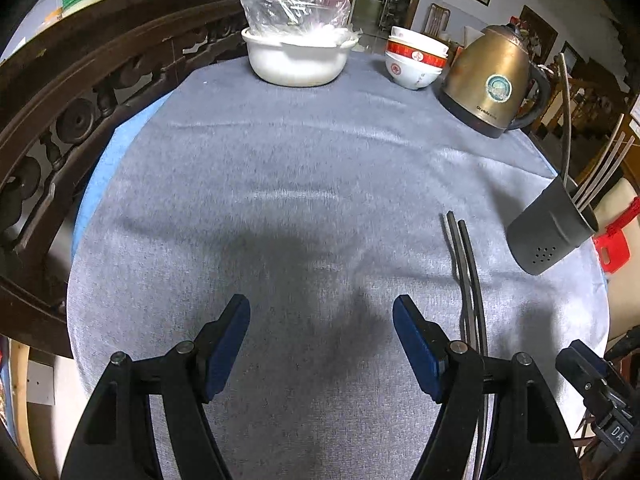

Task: Organize utensils
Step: 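Move both open tools back over the last two chopsticks, then grasp a dark chopstick with the right tool while the left tool grasps the other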

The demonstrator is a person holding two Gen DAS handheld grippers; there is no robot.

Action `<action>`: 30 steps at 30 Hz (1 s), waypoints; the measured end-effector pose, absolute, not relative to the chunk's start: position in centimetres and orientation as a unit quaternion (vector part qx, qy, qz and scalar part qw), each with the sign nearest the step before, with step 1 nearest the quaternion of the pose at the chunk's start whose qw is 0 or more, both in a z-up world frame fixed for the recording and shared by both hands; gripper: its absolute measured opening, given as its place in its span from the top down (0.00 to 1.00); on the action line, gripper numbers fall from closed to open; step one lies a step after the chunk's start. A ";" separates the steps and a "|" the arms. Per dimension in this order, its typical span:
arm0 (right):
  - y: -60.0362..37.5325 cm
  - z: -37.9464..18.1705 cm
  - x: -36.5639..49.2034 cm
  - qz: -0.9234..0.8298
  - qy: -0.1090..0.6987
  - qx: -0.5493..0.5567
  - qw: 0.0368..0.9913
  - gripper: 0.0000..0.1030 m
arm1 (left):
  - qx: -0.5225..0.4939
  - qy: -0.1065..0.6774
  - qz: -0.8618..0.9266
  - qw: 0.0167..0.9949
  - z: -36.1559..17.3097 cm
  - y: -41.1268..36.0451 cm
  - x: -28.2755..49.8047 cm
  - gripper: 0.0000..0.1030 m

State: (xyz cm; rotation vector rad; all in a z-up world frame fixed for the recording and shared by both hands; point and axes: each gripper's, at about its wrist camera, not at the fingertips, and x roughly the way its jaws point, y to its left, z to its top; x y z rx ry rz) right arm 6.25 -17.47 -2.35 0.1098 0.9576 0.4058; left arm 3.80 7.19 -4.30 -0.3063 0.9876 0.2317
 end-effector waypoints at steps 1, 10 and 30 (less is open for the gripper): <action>-17.6 -2.4 6.2 0.194 0.459 0.051 0.866 0.26 | -0.146 0.472 0.111 0.862 -4.3 7.2 3.8 0.28; -15.0 -3.0 7.7 0.218 0.494 0.025 0.841 0.33 | -0.161 0.485 0.104 0.854 -5.3 7.5 3.3 0.28; -12.6 -6.3 10.8 0.203 0.574 0.001 0.793 0.92 | -0.166 0.519 0.060 0.836 -5.9 5.9 3.9 0.28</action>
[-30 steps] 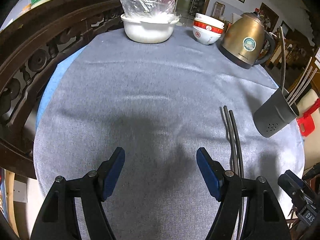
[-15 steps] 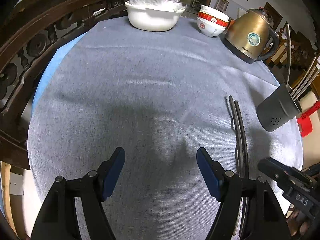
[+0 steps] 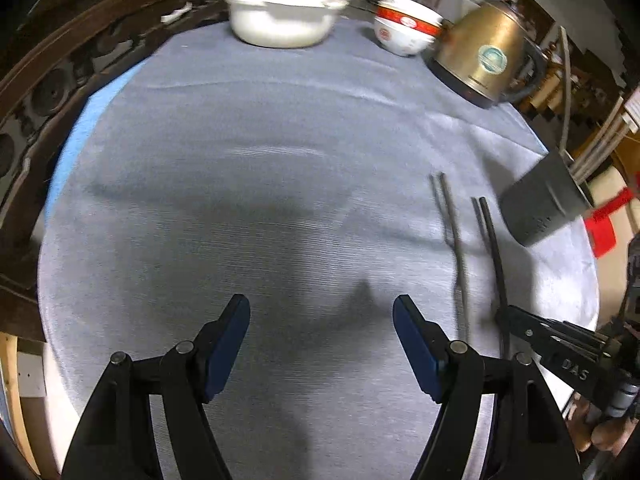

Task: Organize utensils
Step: 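Grasp a dark chopstick with the right tool while the left tool grasps the other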

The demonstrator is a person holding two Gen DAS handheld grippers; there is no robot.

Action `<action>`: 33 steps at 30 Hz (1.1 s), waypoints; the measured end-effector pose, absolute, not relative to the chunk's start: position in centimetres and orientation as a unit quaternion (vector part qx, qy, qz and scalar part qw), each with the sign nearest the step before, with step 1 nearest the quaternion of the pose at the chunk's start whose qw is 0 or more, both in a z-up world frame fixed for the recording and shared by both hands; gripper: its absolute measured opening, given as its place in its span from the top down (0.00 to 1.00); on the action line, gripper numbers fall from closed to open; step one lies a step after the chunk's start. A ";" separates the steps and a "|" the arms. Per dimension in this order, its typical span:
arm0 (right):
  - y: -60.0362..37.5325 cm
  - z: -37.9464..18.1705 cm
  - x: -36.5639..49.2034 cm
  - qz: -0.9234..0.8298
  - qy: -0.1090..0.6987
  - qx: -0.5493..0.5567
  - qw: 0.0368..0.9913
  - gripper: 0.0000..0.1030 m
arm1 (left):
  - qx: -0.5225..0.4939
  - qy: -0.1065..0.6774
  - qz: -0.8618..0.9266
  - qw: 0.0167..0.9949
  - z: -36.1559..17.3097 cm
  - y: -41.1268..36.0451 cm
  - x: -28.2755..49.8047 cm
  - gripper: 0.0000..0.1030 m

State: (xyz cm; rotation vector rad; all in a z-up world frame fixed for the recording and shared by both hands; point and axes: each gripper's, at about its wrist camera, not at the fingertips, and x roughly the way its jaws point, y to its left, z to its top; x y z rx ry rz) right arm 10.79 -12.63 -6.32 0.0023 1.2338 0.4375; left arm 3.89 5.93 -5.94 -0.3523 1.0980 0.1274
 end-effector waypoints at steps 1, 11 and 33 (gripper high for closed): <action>-13.1 -6.3 10.8 0.202 0.578 0.005 0.791 0.92 | -0.166 0.523 0.051 0.834 -5.8 5.4 4.1 0.28; -16.4 -6.6 10.4 0.217 0.580 0.055 0.784 0.91 | -0.128 0.569 -0.006 0.812 -6.2 -1.2 7.5 0.37; -15.4 -5.2 11.4 0.230 0.588 -0.026 0.775 0.89 | -0.111 0.616 -0.041 0.779 -4.8 1.4 7.4 0.60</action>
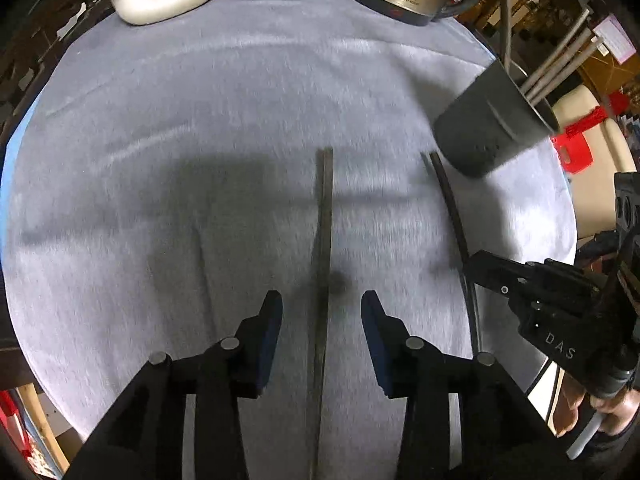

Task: Organize utensils
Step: 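Grasp a dark chopstick with the right tool while the left tool grasps the other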

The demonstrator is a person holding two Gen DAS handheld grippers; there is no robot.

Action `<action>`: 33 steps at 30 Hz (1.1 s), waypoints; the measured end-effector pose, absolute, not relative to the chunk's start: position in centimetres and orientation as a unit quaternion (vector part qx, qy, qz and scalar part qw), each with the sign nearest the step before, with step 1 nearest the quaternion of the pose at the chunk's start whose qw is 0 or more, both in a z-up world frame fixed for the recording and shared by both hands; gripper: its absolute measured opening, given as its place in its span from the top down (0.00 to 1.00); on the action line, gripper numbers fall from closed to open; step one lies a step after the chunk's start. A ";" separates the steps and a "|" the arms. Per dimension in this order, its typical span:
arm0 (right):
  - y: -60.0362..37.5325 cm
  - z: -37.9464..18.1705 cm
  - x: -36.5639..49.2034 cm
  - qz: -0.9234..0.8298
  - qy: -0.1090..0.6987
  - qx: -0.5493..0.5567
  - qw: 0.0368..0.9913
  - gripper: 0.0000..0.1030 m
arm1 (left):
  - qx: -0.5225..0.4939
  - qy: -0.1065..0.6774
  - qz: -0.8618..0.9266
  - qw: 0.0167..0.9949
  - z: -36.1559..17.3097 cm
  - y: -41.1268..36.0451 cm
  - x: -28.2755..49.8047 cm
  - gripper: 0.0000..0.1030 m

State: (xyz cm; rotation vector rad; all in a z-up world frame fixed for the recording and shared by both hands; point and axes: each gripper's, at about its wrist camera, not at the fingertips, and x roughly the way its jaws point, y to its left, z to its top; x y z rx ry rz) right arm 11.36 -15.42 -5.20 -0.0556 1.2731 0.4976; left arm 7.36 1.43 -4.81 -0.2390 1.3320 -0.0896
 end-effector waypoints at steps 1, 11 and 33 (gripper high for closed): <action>-15.3 -5.1 11.7 0.224 0.588 -0.027 0.777 0.89 | -0.107 0.621 -0.040 0.776 -5.0 1.3 7.7 0.60; -13.2 -5.9 13.2 0.215 0.602 -0.075 0.765 0.91 | -0.101 0.642 -0.065 0.757 -5.7 1.2 9.2 0.95; -10.5 -6.2 16.4 0.228 0.668 -0.136 0.695 0.86 | -0.179 0.704 -0.056 0.685 -6.5 5.3 14.4 0.59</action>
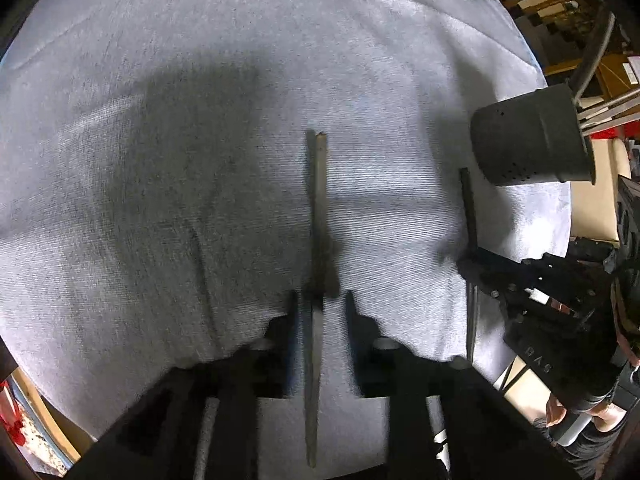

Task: Organize utensils
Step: 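Grasp a dark chopstick with the right tool while the left tool grasps the other, then lift both chopsticks upright and carry them over the grey cup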

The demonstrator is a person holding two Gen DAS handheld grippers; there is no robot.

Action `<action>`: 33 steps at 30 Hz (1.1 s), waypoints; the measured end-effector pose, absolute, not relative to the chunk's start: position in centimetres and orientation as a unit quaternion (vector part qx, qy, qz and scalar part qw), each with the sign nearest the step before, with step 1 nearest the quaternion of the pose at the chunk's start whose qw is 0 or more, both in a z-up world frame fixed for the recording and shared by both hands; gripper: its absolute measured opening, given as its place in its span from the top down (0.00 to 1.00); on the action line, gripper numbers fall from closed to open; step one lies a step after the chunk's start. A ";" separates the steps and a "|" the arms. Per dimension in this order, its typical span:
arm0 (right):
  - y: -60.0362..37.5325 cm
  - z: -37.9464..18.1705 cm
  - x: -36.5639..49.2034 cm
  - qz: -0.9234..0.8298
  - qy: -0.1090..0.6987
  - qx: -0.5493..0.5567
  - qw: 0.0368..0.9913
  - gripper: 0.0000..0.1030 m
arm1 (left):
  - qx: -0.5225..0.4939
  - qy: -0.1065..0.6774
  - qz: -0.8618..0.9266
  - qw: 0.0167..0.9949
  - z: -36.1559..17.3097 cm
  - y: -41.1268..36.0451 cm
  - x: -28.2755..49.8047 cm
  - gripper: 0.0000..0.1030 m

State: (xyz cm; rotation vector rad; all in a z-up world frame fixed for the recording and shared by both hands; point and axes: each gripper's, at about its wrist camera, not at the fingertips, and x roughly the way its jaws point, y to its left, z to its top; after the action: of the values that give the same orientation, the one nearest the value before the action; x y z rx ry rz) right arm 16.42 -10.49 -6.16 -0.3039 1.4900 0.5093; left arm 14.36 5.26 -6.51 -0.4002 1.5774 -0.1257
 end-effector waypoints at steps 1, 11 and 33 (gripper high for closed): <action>-10.4 -6.1 16.5 0.231 0.669 -0.133 0.694 0.84 | -0.177 0.699 -0.057 0.690 -6.3 5.0 14.5 0.52; -8.9 -5.6 17.2 0.218 0.652 -0.152 0.710 0.76 | -0.132 0.688 -0.058 0.712 -6.7 4.0 16.3 0.94; -13.0 4.8 11.9 0.258 0.419 0.012 0.870 0.93 | -0.216 0.453 -0.007 0.865 3.7 8.7 10.1 0.95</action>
State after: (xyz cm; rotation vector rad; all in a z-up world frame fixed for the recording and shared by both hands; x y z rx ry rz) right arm 11.88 -12.99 4.80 0.0253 0.8770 0.5405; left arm 10.06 8.65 3.74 -0.4517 0.9498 -0.0154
